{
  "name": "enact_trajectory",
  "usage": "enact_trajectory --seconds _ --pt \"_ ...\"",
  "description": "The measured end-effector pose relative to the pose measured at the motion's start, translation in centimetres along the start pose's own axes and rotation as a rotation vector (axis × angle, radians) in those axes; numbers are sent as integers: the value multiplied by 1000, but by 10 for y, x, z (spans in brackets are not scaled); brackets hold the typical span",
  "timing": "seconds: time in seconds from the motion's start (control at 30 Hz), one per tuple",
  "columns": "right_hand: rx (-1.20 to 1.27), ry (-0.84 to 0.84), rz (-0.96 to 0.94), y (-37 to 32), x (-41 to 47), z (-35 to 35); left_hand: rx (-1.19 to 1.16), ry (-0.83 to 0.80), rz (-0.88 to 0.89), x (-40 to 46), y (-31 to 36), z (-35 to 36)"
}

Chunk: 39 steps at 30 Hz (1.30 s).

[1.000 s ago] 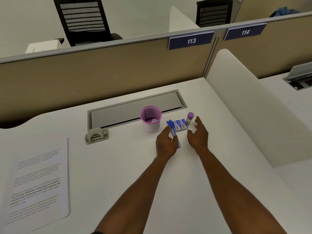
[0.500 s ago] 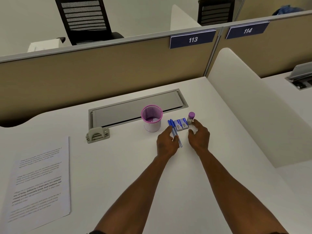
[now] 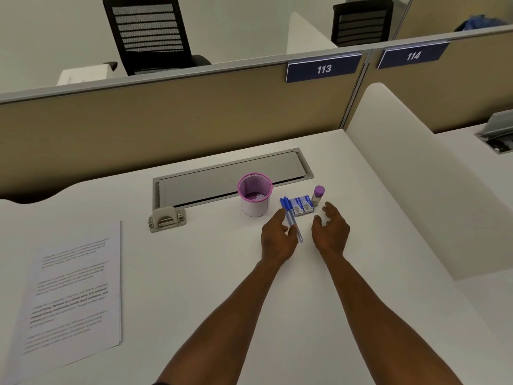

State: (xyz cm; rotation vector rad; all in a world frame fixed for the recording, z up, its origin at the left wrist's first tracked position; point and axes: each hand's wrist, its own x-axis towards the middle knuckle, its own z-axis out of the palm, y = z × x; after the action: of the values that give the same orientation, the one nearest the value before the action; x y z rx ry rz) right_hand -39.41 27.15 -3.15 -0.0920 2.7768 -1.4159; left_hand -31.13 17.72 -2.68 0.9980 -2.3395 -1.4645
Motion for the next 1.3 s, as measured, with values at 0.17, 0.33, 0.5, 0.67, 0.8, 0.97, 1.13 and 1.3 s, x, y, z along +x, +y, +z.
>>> enact_trajectory --seconds 0.17,0.33,0.5,0.67,0.8,0.97,1.13,1.3 --pt "-75 38 -90 -9 -41 2 19 10 82 -32 -3 -16" --pt "-162 -90 -321 -19 -91 4 67 60 187 -82 -22 -50" --pt "-267 -272 -518 -32 -132 14 201 214 237 -126 -61 -104" --pt "-392 -387 -720 -53 -167 30 356 362 172 -151 -97 -166" --pt "-446 -455 -802 -76 -192 52 419 430 115 -169 -114 -207" --pt "-439 -531 -846 -106 -232 78 422 511 17 -193 -132 -251" --pt "-389 -606 -868 -138 -281 106 434 535 -47 -210 -162 -300" --pt "-448 -723 -911 -161 -331 137 460 520 -163 -221 -197 -347"
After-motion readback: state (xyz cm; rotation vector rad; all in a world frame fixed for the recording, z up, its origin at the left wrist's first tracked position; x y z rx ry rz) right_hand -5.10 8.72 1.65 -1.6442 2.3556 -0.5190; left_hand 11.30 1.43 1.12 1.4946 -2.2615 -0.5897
